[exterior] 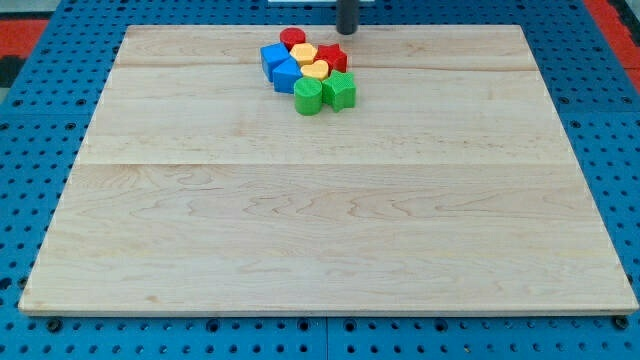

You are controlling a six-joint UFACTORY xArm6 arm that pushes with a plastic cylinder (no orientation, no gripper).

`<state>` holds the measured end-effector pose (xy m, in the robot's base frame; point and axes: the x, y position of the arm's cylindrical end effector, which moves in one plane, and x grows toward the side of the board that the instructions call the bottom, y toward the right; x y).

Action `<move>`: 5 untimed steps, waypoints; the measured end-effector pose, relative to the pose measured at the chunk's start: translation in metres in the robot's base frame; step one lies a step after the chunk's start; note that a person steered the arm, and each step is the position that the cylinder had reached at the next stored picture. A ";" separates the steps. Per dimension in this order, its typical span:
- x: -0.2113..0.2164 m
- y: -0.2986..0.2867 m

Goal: Slide red circle into blue blocks and yellow hexagon

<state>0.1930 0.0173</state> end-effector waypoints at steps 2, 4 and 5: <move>0.000 -0.039; 0.041 -0.058; 0.052 -0.051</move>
<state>0.2454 -0.0332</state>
